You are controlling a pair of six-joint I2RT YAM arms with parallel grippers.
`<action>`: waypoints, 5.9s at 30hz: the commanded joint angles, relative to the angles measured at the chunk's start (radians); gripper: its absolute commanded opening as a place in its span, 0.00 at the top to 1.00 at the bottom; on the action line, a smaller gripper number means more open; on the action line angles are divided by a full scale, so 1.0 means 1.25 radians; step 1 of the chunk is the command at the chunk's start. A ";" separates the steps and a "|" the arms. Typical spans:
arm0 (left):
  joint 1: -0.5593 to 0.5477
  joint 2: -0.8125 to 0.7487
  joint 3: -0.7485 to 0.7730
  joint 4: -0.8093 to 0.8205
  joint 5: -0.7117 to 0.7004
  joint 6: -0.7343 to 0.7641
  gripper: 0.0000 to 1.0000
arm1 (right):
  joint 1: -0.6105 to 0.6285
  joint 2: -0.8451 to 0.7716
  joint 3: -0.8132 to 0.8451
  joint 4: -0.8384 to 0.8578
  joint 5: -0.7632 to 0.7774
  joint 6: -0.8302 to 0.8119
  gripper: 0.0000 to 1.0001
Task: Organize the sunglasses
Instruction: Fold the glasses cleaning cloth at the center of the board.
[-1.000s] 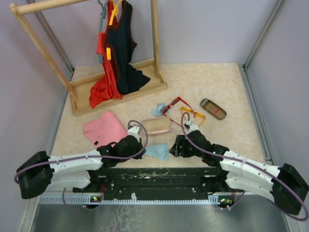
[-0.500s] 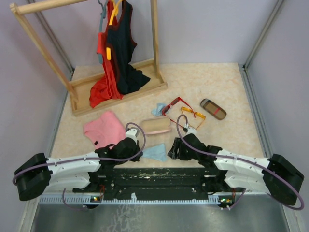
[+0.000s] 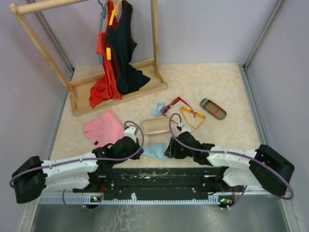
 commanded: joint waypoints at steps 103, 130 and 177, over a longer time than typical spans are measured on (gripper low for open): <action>0.016 0.097 0.085 0.071 0.017 0.046 1.00 | -0.005 -0.033 0.081 -0.049 0.132 -0.047 0.74; 0.019 0.133 0.015 0.088 0.040 0.027 1.00 | -0.016 0.097 0.134 -0.083 0.141 -0.015 0.64; 0.029 0.151 0.084 0.100 0.060 0.045 0.80 | -0.021 0.013 0.119 -0.057 0.131 -0.066 1.00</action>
